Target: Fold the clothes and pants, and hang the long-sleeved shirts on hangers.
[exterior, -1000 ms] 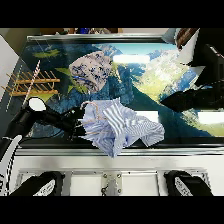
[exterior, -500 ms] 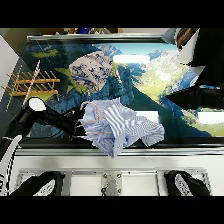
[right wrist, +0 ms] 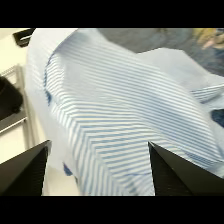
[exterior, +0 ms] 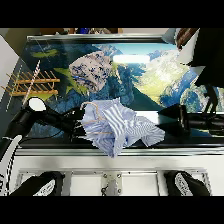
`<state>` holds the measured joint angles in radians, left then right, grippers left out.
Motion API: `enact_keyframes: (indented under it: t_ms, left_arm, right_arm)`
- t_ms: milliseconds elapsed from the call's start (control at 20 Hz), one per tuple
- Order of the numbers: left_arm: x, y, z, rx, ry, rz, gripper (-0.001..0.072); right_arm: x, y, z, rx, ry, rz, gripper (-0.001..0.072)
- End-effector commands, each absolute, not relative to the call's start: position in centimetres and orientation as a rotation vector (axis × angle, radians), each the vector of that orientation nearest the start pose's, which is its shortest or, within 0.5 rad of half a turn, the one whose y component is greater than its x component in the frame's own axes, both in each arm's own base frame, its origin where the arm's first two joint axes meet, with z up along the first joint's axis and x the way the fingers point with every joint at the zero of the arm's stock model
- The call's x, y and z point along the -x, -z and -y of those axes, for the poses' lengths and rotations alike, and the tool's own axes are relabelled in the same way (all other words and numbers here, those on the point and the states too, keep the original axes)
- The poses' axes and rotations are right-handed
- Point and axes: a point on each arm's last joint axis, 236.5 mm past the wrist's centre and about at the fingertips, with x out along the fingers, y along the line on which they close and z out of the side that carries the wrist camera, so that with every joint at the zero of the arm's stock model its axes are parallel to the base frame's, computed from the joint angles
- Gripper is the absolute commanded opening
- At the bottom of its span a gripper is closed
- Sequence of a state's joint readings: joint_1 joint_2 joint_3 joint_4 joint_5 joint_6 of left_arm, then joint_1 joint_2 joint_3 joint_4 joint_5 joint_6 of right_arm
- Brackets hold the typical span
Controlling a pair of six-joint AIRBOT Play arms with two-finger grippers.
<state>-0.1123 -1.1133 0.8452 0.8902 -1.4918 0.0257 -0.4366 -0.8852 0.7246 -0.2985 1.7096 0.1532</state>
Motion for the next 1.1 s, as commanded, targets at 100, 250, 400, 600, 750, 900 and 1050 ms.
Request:
enact_keyframes:
  t_ms: [100, 250, 400, 600, 750, 900, 1050]
  left_arm:
    - [-21.2, -1.1, 17.3, -0.607, 1.610, -0.833, 0.0015]
    - [-21.2, -1.1, 17.3, -0.608, 1.610, -0.833, 0.0016]
    - [-21.2, -1.1, 17.3, -0.608, 1.610, -0.833, 0.0016]
    - [-21.2, -1.1, 17.3, -0.607, 1.610, -0.833, 0.0015]
    - [-21.2, -1.1, 17.3, -0.607, 1.610, -0.833, 0.0015]
    - [-21.2, -1.1, 17.3, -0.607, 1.610, -0.833, 0.0015]
    - [-21.2, -1.1, 17.3, -0.607, 1.610, -0.833, 0.0015]
  right_arm:
    - [-22.9, -13.1, -15.9, -0.114, -1.365, -0.458, 0.0677]
    - [-23.1, -12.2, -17.2, -0.113, -1.396, -0.475, 0.0678]
    - [-22.5, -11.5, -18.5, -0.124, -1.460, -0.500, 0.0678]
    - [-22.6, -10.4, -19.7, -0.138, -1.485, -0.533, 0.0678]
    - [-23.2, -10.0, -20.1, -0.122, -1.464, -0.535, 0.0677]
    - [-23.2, -10.0, -20.2, -0.119, -1.462, -0.535, 0.0678]
    - [-23.3, -10.1, -20.3, -0.124, -1.462, -0.530, 0.0677]
